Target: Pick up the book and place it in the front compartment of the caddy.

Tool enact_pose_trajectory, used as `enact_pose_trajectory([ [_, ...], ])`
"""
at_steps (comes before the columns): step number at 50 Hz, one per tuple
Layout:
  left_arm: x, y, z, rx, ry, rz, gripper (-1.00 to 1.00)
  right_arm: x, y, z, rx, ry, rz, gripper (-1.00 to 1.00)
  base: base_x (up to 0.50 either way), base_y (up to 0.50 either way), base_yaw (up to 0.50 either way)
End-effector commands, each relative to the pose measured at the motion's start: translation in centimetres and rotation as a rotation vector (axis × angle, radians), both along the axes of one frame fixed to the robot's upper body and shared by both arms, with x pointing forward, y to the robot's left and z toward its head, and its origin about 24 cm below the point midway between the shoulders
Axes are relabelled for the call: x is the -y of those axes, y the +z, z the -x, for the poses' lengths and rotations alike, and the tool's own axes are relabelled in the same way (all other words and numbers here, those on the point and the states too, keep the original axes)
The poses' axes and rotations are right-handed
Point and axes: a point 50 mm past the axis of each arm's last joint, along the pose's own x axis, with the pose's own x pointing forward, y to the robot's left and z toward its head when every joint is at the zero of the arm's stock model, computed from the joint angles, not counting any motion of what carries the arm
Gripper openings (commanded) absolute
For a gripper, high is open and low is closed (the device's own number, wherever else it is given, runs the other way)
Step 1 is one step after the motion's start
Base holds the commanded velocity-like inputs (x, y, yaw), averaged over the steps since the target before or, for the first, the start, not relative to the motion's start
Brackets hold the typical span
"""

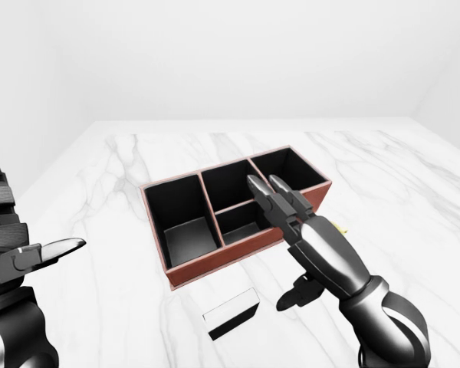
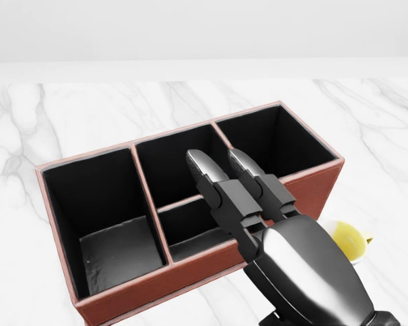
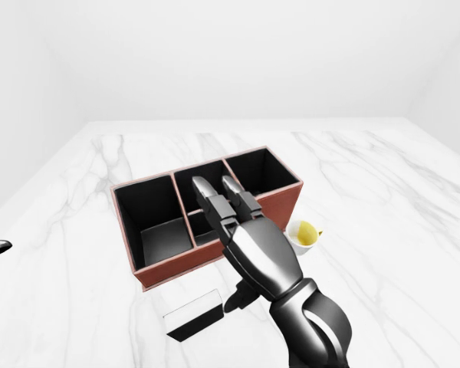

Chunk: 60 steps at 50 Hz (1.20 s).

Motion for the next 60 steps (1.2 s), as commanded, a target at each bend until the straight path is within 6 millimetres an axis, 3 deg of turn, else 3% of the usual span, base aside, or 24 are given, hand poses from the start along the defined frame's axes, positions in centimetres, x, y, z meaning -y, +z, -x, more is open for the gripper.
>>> enact_pose_trajectory([
  [1, -0.1, 0.1, 0.0, 0.003, 0.004, 0.002, 1.0, -0.6, -1.5, -0.8, -0.089, 0.057, -0.011, 1.0, 0.0, 0.0, 0.0],
  [27, -0.2, -0.1, -0.3, -0.008, 0.006, 0.003, 1.0, 0.1, -5.6, -1.8, -0.305, 0.059, -0.022, 1.0, 0.0, 0.0, 0.0],
  [32, -0.2, -0.1, -0.3, -0.009, 0.007, 0.003, 1.0, -0.2, -5.4, -2.0, -0.302, 0.073, -0.041, 1.0, 0.0, 0.0, 0.0],
  [53, -0.3, 0.2, -0.2, 0.001, 0.012, 0.002, 1.0, -0.3, -8.2, -2.6, -0.444, 0.105, -0.07, 1.0, 0.0, 0.0, 0.0],
  [60, -0.2, 0.0, -0.2, -0.006, 0.009, 0.002, 1.0, -0.3, -9.8, -2.3, -0.521, 0.106, -0.069, 1.0, 0.0, 0.0, 0.0],
])
